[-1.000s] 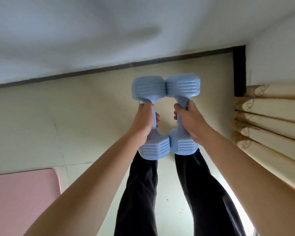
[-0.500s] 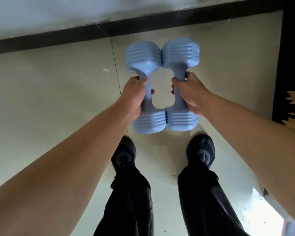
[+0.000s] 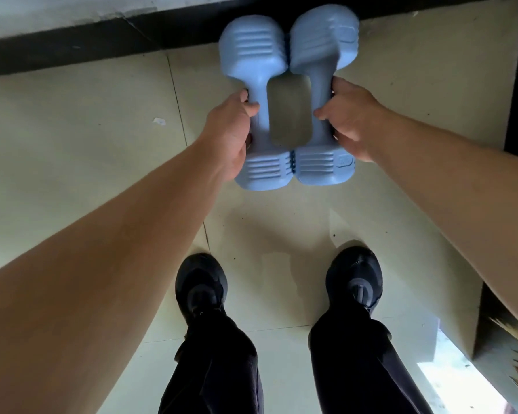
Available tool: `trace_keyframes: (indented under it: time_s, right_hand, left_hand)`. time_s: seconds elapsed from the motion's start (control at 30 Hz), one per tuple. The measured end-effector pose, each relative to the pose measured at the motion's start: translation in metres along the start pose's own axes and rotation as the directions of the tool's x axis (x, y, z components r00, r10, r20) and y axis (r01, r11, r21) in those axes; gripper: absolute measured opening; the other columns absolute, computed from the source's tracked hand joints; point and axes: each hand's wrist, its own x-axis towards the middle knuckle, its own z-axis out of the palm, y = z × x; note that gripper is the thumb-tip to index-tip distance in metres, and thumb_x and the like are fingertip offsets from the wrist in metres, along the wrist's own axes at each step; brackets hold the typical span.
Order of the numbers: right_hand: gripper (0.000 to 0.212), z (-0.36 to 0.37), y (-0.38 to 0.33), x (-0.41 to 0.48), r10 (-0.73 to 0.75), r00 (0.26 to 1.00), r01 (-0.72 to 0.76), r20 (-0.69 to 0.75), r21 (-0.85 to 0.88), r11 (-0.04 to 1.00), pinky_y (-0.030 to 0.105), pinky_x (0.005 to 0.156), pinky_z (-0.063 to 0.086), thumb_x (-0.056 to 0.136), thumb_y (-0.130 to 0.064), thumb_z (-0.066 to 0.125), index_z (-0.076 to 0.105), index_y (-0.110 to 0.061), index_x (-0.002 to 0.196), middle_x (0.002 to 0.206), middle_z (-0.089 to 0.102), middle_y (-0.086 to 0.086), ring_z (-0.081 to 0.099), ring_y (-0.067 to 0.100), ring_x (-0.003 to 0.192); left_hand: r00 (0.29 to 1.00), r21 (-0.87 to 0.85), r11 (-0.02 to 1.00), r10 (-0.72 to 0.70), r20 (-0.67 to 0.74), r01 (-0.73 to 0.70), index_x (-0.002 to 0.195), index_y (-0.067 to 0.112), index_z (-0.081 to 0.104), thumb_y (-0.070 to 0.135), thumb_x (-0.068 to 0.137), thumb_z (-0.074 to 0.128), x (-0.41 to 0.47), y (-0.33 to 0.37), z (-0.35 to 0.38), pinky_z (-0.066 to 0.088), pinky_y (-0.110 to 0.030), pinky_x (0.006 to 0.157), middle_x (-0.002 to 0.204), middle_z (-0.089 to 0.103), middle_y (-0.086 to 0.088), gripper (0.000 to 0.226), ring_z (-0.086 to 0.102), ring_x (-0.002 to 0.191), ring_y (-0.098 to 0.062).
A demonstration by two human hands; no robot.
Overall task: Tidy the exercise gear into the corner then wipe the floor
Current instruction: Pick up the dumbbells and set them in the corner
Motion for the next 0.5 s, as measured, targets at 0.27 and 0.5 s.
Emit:
trace_keyframes:
  time_s: [0.27,0.5]
  right_hand:
    - [0.049,-0.006,-0.016,-0.051,-0.309,0.938,0.233,-0.159,-0.374,0.898,0.027,0.108,0.036,0.1,-0.021,0.046,0.042,-0.023,0.149,0.151,0.047,0.001,0.046,0.018,0.136]
    - [0.066,-0.008,-0.055,-0.166,-0.781,0.611,0.339,-0.129,-0.849,0.405,0.048,0.123,0.013,0.105,-0.045,0.033,0.016,-0.011,0.159,0.166,0.007,0.02,0.011,0.033,0.153]
  left_hand:
    - [0.885,0.613,0.708,0.464,-0.029,-0.351,0.149,0.017,0.038,0.033,0.103,0.038,-0.054,0.023,-0.014,0.019,-0.021,0.113,0.156,0.035,-0.003,0.048,0.032,0.143,-0.015]
    - [0.611,0.951,0.081,0.781,0.125,-0.298,0.156,0.007,0.018,0.045,0.105,0.028,-0.17,0.047,-0.064,0.015,-0.051,0.12,0.162,0.01,-0.023,0.064,0.008,0.15,-0.036]
